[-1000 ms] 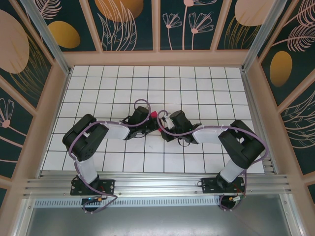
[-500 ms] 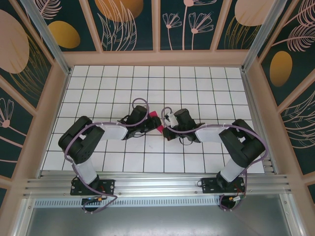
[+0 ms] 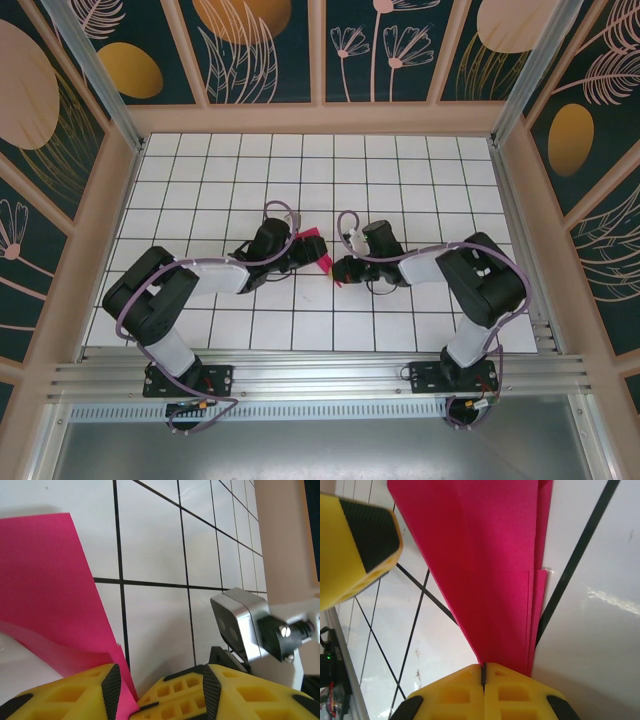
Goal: Fold a paper plane with a square sheet of paper (pick it up from the middle)
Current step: Fold the wing for the fifth time at the center of the table.
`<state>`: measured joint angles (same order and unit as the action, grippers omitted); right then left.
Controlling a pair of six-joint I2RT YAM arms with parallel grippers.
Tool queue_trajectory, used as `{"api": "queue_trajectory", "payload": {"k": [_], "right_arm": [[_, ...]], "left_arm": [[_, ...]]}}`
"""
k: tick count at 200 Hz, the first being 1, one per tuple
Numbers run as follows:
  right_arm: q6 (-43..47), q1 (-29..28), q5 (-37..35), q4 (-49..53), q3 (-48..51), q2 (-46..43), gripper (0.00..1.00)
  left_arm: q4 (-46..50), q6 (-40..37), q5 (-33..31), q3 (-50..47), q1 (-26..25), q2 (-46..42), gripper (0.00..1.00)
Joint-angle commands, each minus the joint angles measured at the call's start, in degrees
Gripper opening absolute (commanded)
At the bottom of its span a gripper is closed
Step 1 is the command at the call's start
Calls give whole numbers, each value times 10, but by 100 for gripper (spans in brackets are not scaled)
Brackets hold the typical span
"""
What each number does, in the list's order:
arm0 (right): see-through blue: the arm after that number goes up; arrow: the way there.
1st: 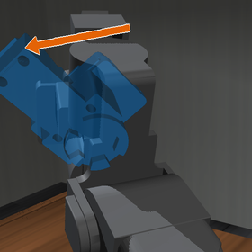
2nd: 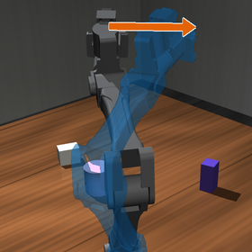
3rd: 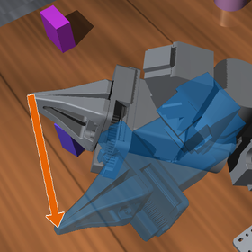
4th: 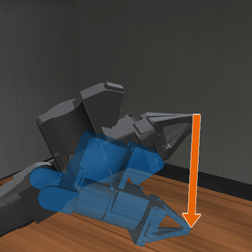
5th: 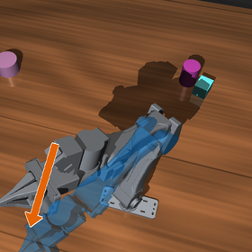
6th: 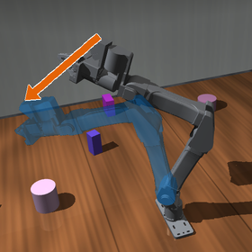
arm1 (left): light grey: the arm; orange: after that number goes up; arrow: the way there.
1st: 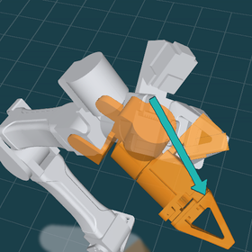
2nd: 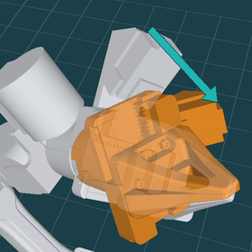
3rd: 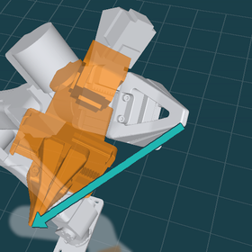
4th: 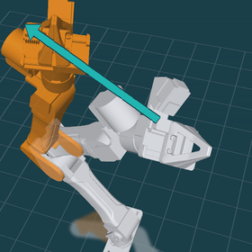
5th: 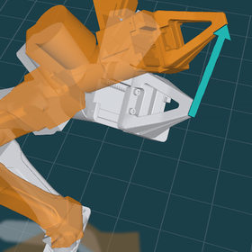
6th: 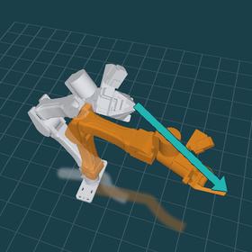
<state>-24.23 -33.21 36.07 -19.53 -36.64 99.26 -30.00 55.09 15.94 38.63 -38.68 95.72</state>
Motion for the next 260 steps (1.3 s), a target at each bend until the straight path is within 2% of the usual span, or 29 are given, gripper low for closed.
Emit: {"api": "queue_trajectory", "payload": {"k": [1,69,117,180,260], "right_arm": [[-36,13,28,-32,4,15,0],[-100,48,63,-83,27,28,0],[-132,59,66,-94,31,44,0],[-137,66,68,-87,29,55,0],[-132,66,70,-78,27,64,0]], "left_arm": [[-38,-18,16,-11,1,-5,49],[-82,-17,42,-9,-2,21,48],[-96,-17,59,16,-5,72,47],[-110,-12,74,26,-8,106,45],[-74,-19,55,50,-8,131,43]]}}
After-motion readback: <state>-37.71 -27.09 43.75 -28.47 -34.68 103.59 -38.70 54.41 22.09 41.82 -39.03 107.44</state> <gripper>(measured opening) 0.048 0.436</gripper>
